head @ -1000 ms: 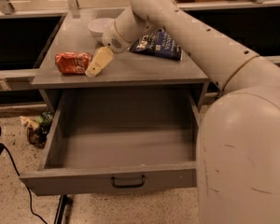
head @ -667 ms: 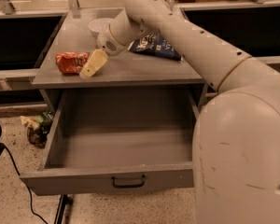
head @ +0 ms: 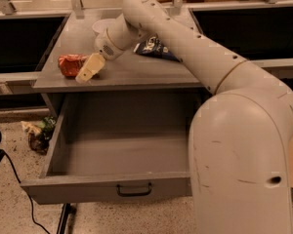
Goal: Place coke can into top drawer
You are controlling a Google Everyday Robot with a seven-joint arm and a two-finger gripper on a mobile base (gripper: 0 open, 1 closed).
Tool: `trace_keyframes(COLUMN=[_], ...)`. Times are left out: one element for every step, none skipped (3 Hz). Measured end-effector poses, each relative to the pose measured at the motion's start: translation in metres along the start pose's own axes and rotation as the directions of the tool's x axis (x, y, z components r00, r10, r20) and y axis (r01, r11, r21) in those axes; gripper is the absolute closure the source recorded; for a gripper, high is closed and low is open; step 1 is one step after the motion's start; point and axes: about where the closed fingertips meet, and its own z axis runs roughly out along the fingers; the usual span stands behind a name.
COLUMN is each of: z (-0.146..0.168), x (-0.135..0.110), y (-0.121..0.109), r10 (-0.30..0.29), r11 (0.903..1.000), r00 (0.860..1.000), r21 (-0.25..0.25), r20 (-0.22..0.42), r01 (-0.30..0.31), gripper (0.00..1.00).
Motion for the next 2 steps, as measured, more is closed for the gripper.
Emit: trace_keyframes(z=[0.0120, 0.0202], x=[-0.0032, -0.0038], y=[-0.0016, -0.0037], r10=[0.004, 0.006], r11=[0.9999, 0.9997], r00=[1.000, 1.000], r21=[-0.015, -0.024], r20=[0.000, -0.008], r01=[-0.004, -0.006], gripper=[0.00, 0.19])
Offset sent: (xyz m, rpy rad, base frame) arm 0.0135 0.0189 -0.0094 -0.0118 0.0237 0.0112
